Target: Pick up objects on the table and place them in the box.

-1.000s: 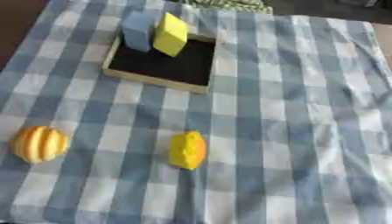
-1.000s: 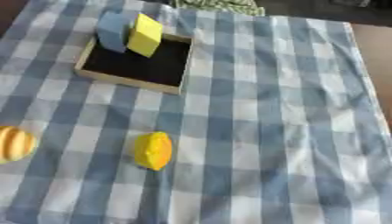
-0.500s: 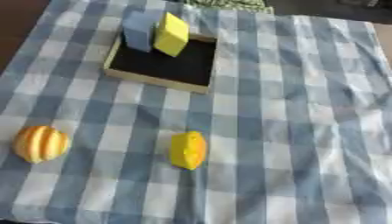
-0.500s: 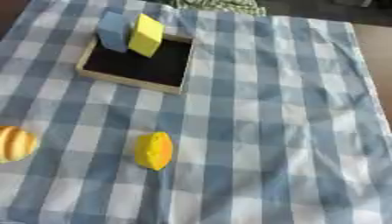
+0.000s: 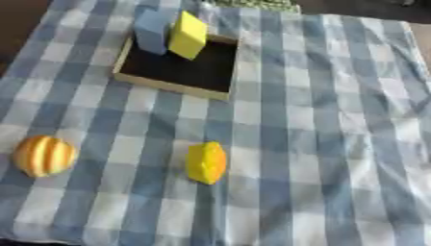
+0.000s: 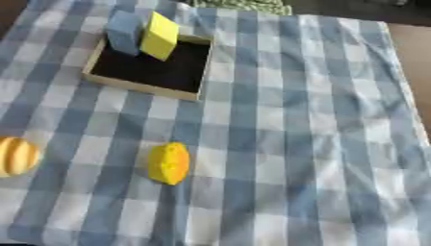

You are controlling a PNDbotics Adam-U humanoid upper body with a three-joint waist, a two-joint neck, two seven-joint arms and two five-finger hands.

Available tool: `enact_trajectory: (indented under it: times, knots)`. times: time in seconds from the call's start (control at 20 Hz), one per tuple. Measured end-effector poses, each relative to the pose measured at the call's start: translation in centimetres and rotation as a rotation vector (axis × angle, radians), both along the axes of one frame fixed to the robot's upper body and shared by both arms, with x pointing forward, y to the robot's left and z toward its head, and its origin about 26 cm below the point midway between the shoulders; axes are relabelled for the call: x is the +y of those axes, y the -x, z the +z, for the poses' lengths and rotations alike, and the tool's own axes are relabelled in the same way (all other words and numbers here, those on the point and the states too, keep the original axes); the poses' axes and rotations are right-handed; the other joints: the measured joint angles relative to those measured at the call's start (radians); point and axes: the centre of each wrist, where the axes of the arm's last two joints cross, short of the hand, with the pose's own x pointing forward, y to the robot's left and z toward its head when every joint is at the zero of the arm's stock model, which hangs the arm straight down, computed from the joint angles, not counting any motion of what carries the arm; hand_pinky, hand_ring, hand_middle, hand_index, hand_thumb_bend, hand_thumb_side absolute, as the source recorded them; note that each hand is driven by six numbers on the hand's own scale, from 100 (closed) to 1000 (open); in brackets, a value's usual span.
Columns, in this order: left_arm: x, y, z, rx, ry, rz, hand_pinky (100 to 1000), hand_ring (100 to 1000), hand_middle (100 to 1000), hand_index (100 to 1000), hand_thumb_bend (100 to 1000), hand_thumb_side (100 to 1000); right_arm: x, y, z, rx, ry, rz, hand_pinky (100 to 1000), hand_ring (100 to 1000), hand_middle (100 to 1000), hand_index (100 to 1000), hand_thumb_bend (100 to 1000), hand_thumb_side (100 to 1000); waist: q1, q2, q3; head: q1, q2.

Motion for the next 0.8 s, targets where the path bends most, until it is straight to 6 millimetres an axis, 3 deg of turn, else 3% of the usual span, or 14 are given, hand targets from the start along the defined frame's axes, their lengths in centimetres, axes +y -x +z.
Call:
enact_trajectory:
  times: [0.5, 0.8]
  knots:
    - [-0.3, -0.1, -1.0, 0.089, -0.115, 0.060, 935, 845, 774, 895, 504, 175, 0.1, -0.1, -0.2, 0.004, -0.005, -0.001, 944, 903, 560, 716, 100, 409, 0.000, 0.000, 0.000, 0.006, 0.000]
    - [-0.8, -0.2, -1.8, 0.127, -0.164, 0.086, 925, 835, 750, 861, 621, 235, 0.2, -0.1, -0.2, 0.004, -0.011, 0.006, 947, 903, 557, 713, 100, 423, 0.000, 0.000, -0.003, 0.013, 0.000]
